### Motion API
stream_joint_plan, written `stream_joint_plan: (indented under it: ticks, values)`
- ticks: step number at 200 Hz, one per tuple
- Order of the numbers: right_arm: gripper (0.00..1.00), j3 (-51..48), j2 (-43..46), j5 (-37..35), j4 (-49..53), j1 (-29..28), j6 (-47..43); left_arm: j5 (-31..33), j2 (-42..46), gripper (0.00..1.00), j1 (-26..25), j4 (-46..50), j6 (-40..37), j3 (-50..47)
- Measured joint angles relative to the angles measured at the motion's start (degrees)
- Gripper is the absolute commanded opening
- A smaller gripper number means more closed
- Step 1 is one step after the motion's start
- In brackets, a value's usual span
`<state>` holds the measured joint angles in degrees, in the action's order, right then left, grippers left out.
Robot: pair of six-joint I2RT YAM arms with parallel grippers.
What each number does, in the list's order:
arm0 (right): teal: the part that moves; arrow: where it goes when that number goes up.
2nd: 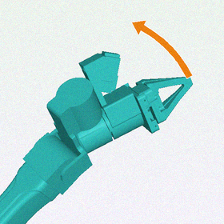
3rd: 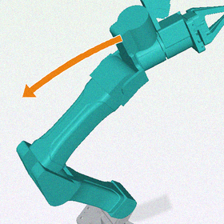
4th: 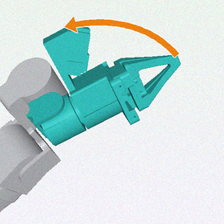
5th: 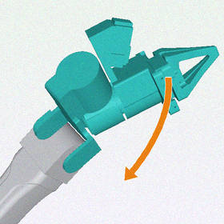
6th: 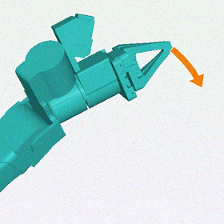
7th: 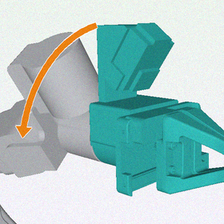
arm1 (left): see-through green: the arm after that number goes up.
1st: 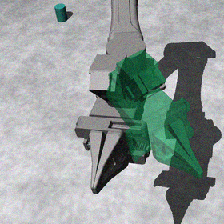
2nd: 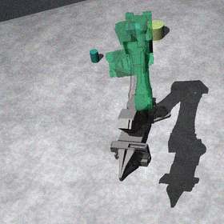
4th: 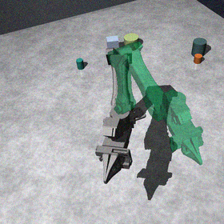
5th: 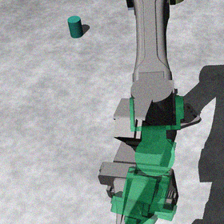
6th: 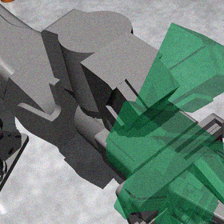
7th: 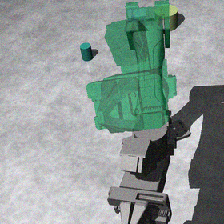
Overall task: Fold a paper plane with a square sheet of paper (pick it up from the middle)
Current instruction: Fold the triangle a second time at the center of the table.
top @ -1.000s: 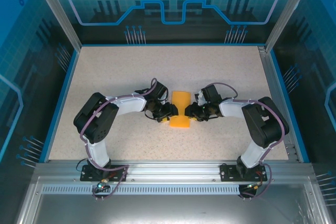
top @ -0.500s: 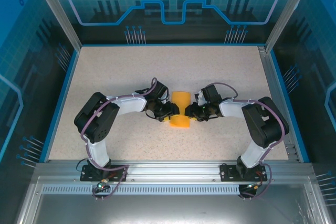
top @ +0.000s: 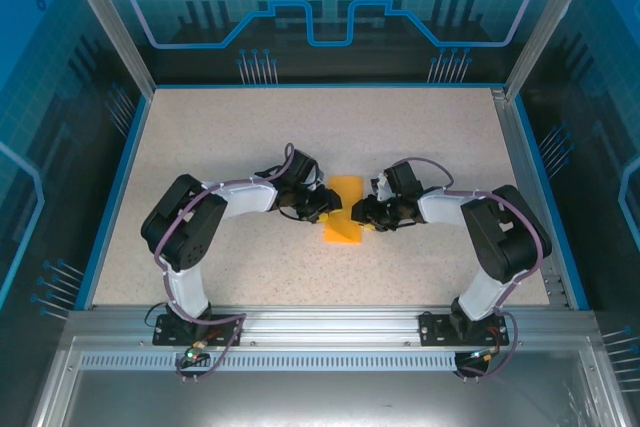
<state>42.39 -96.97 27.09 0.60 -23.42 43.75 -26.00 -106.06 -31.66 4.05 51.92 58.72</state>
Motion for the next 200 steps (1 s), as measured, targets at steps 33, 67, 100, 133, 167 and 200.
stream_joint_plan:
  ticks: [33, 67, 100, 133, 167, 200]
  values:
    - [0.44, -2.0, 3.2, -1.2, 0.2, 0.2, 0.0, -0.2, -0.9, 0.26, 0.2, -0.3, 0.2, -0.1]
    - [0.54, -4.4, 10.4, -4.7, 2.4, 0.6, -0.8, -0.9, -2.0, 0.17, 0.3, -0.3, -0.4, -0.1]
    - [0.56, -5.9, 15.7, -8.0, 4.6, 2.1, -1.7, -1.1, -2.7, 0.08, 0.4, 0.9, -2.8, 0.0]
    - [0.56, -7.1, 16.4, -8.6, 5.4, 2.4, -2.0, -1.1, -2.6, 0.06, 0.4, 4.6, -6.9, 1.0]
    - [0.59, -8.6, 18.2, -8.7, 5.4, 2.3, -2.4, -1.1, -2.0, 0.08, 0.5, 9.0, -10.6, 1.3]
    - [0.62, -8.7, 20.9, -9.3, 5.4, 0.9, -3.3, -1.3, -1.5, 0.19, 0.5, 10.1, -11.8, 1.4]
